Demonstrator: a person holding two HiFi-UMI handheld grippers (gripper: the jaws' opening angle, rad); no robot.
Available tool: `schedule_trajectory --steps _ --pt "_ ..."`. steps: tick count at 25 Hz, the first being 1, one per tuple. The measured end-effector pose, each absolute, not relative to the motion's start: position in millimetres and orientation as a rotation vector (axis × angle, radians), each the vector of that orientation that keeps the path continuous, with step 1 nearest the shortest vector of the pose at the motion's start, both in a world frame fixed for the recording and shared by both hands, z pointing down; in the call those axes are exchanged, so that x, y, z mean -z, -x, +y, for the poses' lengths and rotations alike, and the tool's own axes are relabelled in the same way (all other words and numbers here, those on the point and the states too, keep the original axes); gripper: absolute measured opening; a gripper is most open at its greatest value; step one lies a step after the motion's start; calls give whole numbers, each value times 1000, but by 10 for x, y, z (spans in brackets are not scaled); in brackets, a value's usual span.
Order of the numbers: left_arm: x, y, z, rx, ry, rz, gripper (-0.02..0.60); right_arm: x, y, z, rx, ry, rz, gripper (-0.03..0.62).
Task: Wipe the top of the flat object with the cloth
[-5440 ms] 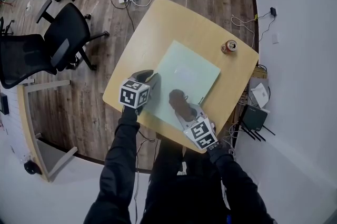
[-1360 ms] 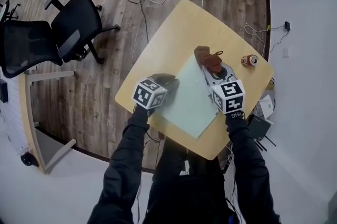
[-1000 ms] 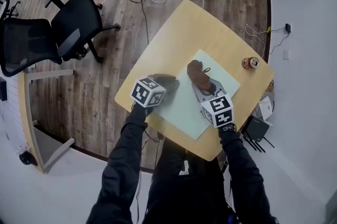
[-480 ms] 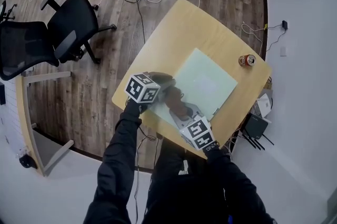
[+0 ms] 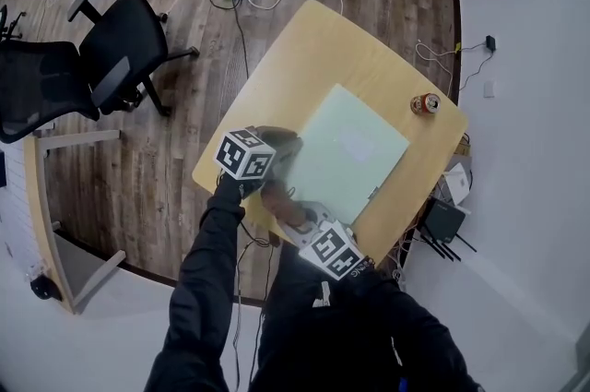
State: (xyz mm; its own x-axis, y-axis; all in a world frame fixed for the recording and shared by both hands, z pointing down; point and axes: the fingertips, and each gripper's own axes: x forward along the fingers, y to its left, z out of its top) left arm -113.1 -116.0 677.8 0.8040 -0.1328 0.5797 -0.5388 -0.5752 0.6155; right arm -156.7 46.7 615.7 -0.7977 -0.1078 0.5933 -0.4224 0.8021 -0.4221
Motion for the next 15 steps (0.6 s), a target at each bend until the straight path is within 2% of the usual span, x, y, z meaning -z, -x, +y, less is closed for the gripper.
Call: schedule_trajectory --steps 5,9,15 --pt "-6538 1242 -1180 -593 -2194 -635 77 -5620 1333 335 -733 -533 -2482 118" --pt "-5848 1324 -1312 -429 -2258 -878 75 -5096 906 67 -669 -792 -2495 118" --pt "-4714 1228 -702 -284 -2320 -1144 51 -4175 256 107 -534 -1193 -2501 118"
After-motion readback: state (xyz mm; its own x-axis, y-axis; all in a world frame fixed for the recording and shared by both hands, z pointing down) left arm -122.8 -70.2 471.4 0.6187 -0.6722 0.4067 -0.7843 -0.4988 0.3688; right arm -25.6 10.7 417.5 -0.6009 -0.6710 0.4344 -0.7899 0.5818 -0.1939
